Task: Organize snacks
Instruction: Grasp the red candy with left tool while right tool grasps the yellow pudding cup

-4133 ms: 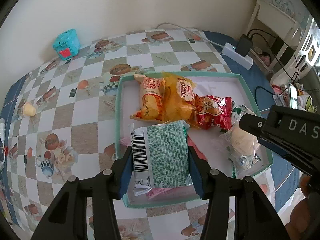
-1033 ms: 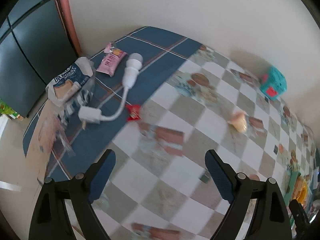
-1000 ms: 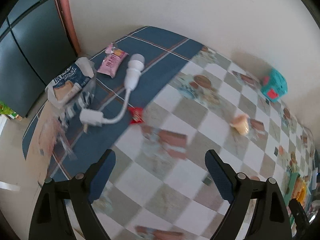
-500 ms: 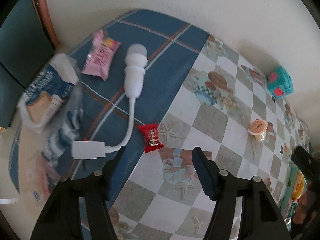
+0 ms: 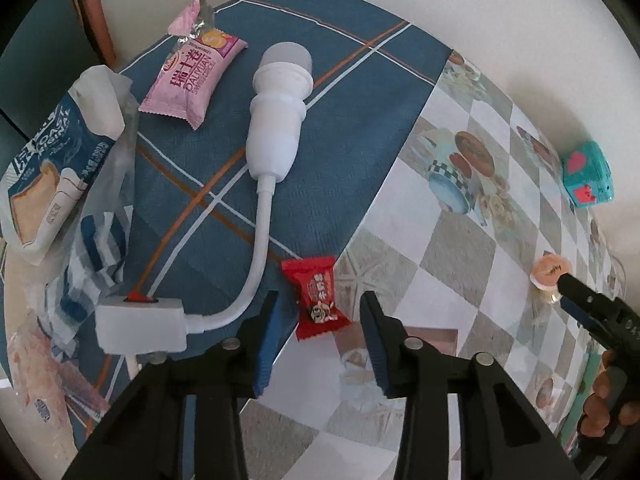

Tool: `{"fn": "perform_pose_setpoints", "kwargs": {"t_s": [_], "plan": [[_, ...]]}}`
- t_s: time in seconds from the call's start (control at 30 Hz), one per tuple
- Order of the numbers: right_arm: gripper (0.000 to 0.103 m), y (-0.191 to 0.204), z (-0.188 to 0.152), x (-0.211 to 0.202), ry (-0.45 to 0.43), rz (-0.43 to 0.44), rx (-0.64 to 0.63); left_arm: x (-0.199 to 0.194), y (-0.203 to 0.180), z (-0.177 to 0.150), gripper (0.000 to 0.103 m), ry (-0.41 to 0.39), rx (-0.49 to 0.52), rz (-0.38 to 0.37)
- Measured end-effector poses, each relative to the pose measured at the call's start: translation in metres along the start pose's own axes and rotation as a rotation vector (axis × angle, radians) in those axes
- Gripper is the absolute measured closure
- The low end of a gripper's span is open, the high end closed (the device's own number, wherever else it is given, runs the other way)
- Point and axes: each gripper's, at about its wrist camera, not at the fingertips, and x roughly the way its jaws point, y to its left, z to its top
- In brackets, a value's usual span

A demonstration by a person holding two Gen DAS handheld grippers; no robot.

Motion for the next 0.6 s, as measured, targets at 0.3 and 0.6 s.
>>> {"fn": "perform_pose_setpoints", "kwargs": {"t_s": [0.3,0.6], "plan": [[0.051,0.006,0.005,0.013,0.017,-0.027,-0.022,0.013,-0.009,0.014,0.071,0.004,-0.004,0.029],[0.053,-0.004,-0.006,0.004,0.014,0.007,0.001,0.015,-0.012,0.016,0.084,-0.015,-0.03,0.085]]}}
